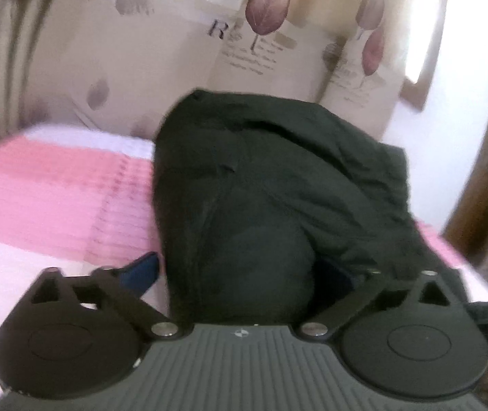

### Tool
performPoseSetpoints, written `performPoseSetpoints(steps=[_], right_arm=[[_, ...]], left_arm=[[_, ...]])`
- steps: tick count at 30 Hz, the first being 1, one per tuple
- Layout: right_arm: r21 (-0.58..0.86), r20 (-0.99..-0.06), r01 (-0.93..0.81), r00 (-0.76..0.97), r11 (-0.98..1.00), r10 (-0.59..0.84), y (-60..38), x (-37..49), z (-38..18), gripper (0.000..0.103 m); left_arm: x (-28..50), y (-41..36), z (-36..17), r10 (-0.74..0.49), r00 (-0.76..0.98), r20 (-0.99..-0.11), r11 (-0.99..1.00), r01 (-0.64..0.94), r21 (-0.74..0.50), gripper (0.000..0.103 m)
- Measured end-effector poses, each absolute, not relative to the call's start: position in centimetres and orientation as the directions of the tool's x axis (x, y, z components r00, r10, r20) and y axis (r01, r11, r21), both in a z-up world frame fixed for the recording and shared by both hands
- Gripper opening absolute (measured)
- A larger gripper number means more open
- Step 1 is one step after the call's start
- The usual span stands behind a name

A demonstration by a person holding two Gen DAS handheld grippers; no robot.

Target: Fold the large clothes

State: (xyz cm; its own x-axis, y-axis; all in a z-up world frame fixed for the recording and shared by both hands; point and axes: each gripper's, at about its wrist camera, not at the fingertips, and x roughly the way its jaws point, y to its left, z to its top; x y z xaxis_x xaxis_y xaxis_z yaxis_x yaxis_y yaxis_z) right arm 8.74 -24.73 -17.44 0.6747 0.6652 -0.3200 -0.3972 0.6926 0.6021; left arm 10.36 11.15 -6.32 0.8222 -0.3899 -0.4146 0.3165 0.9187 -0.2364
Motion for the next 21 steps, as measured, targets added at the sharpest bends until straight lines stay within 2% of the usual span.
performPoseSetpoints(steps=[6,8,14,16,18,21], right_arm=[[0.547,-0.348,-0.379,0.708,0.746,0.615,-24.4,7.7,-17.6,0.075],[0.523,-0.357,-0.369,0.724,0.768,0.59,-24.3,7.1,-17.6,0.081],[0.47,-0.358,-0.326,0.779,0.821,0.514,-23.7,5.0,-16.8,0.085],[0.426,-0.336,-0.31,0.818,0.85,0.467,-23.4,3.4,-16.0,0.085],[0.388,-0.302,-0.305,0.849,0.87,0.433,-23.1,1.7,-15.1,0.085],[0.371,-0.259,-0.311,0.87,0.875,0.419,-23.2,-0.5,-14.1,0.091]], left_arm=[[9.1,10.2,-5.5,-0.289,0.862,-0.416,0.957,0.261,-0.124,0.103],[8.7,9.9,-5.2,-0.251,0.876,-0.411,0.968,0.238,-0.085,0.103],[6.6,8.8,-3.9,-0.124,0.918,-0.376,0.988,0.149,0.04,0.103],[5.5,8.2,-3.3,-0.065,0.939,-0.338,0.991,0.101,0.088,0.103],[4.1,7.8,-2.5,-0.005,0.964,-0.264,0.993,0.036,0.114,0.103],[2.0,7.4,-1.1,0.062,0.983,-0.172,0.993,-0.043,0.112,0.103]])
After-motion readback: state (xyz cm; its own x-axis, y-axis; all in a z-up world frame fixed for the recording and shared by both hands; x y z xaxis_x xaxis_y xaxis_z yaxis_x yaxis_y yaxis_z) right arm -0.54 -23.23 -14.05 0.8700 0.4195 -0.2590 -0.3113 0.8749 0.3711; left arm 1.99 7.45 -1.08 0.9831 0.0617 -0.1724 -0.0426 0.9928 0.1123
